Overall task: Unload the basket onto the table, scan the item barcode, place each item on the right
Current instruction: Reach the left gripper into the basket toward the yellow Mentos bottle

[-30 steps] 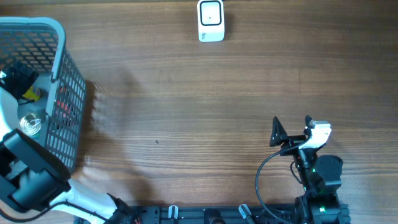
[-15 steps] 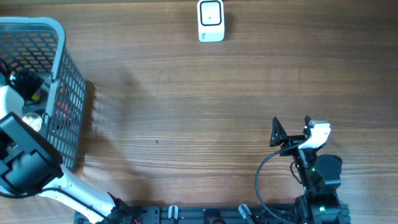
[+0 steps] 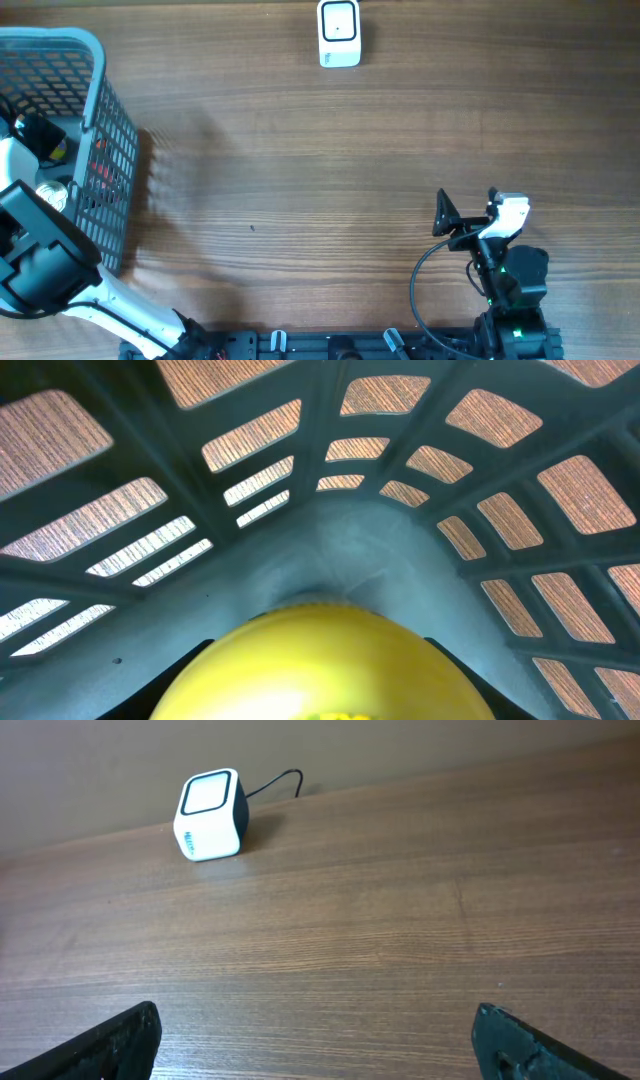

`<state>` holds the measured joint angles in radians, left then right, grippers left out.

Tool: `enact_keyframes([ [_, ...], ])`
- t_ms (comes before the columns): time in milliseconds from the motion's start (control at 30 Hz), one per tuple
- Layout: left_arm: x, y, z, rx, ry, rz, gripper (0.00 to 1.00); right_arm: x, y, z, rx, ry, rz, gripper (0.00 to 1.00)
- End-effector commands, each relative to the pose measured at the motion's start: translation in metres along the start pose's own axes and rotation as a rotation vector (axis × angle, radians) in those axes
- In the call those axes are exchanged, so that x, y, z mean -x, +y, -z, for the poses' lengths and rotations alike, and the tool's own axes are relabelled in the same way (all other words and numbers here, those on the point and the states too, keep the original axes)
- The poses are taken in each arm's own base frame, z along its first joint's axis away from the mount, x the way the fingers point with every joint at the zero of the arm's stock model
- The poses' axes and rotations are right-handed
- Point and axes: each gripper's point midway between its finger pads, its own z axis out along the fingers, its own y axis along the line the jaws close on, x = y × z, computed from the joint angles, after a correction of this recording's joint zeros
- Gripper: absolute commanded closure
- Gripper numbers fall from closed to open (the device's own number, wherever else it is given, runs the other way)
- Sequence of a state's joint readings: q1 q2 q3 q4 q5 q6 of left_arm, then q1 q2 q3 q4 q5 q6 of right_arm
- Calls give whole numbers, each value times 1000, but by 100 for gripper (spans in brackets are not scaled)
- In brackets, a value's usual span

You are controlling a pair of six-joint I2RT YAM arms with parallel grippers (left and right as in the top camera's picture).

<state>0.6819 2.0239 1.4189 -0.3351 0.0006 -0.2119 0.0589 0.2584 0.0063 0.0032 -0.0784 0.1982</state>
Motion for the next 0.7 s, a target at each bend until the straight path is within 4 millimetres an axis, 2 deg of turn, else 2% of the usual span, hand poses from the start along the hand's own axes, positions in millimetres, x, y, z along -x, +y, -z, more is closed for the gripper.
enact_keyframes([
  [0, 19, -9, 20, -27, -53, 3, 42, -1, 0, 0, 4, 4, -12, 0],
  [133, 34, -24, 50, -58, -109, -8, 42, 0, 0, 0, 4, 0, -12, 0],
  [367, 62, -62, 130, -142, -246, -46, 40, 0, -1, 0, -3, 0, -12, 0],
  [500, 77, -83, 193, -206, -358, -67, 38, 0, -1, 0, -2, -1, -12, 0],
  [667, 91, -91, 279, -282, -512, -55, 41, 1, -1, 0, -1, -5, -12, 0],
])
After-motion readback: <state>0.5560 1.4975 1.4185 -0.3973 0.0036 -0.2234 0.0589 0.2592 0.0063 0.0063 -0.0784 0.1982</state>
